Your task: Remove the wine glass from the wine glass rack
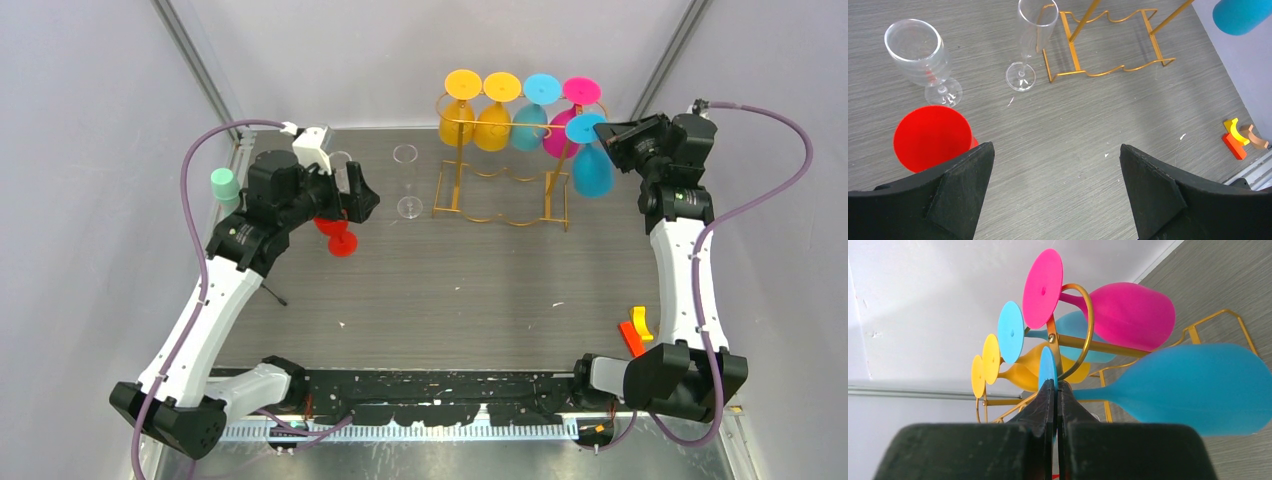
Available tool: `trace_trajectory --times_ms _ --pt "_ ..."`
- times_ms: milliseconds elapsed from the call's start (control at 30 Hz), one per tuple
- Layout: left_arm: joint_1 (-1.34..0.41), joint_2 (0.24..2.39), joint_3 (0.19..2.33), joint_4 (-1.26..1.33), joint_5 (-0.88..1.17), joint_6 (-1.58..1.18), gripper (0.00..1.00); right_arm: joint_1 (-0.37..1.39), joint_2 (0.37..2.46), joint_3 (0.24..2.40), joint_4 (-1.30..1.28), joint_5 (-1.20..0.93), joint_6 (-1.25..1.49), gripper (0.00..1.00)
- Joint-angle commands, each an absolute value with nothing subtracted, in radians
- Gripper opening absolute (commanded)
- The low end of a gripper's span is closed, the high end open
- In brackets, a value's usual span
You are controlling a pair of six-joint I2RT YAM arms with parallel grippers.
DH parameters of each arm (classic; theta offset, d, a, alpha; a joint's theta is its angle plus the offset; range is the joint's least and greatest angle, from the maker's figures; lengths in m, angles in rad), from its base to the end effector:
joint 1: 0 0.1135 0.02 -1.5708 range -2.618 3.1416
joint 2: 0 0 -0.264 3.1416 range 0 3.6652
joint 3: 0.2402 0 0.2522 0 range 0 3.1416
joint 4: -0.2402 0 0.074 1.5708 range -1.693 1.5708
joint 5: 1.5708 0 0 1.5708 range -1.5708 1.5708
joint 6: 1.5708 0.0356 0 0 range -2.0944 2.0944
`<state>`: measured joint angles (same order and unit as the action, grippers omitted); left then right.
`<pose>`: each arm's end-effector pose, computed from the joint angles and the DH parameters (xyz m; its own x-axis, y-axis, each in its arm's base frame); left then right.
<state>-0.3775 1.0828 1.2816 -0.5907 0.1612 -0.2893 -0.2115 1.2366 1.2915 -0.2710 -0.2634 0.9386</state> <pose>0.2074 -0.0884 0.4122 -0.4834 -0.1112 -0.8683 0.3796 0.8672 -0.3224 0.2762 -0.0498 0.4130 -0.1609 0.8312 -0.5321 0.1420 0.5531 0.8210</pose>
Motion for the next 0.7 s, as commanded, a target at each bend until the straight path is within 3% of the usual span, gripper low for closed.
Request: trace_trajectory --times_ms 0,667 --pt "-0.379 1.053 1.277 -0.546 0.164 -0.304 1.0 -0.217 1.193 1.301 -0.222 -0.257 0.996 0.0" --pt "-0.379 1.028 1.261 -0.545 0.163 -0.31 1.0 -0.217 1.131 1.254 -0.252 -0.351 1.088 0.0"
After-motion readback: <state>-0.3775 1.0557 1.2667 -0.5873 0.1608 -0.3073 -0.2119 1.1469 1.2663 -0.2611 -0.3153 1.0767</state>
